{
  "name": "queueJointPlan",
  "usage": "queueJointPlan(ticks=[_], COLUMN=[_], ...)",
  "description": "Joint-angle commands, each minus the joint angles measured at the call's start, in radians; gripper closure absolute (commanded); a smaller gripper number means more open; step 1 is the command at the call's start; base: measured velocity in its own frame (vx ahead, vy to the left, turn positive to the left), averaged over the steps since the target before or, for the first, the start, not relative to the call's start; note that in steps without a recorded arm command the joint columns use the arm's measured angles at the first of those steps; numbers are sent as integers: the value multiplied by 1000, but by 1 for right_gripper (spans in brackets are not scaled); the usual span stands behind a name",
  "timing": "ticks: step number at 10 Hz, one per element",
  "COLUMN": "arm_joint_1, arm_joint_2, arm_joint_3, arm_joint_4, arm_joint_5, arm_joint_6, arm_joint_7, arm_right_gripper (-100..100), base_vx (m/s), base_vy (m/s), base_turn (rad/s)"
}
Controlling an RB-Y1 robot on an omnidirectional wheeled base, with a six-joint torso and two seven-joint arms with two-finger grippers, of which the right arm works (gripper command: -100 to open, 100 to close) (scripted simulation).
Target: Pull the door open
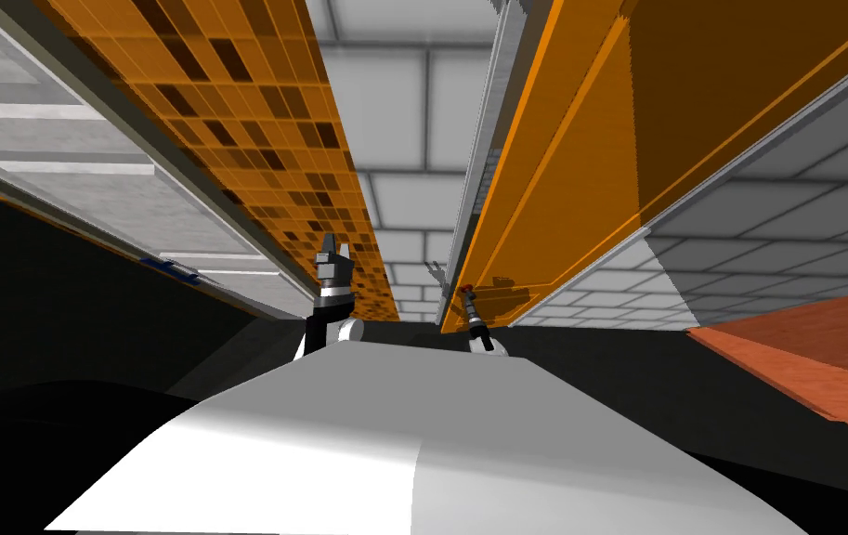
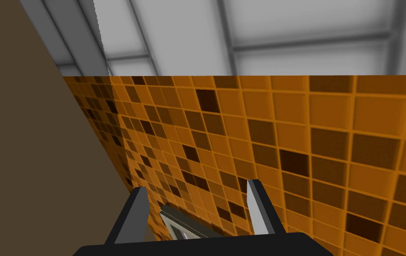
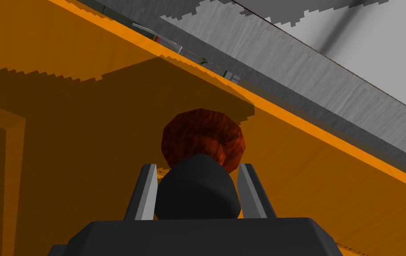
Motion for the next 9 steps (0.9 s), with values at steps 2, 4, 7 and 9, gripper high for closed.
queueJointPlan(ticks=[2,4,7,9], arm_joint_1=[-8,-10,-15,9], arm_joint_2=[-8,-11,-17,-12], arm_joint_3=[-9,-14,-23,-12], arm_joint_4=[24,30,42,-14], arm_joint_5=[-11,-17,-30,-40], arm_joint_6=[-7,-11,-19,-2], arm_joint_7=[-66,-108,-191,-235], arm_right_gripper=[100,100,100,-100], base_vx=[-43,-32,-40,-47], base_vy=[-18,-14,-15,-2], base_turn=[116,85,117,91])
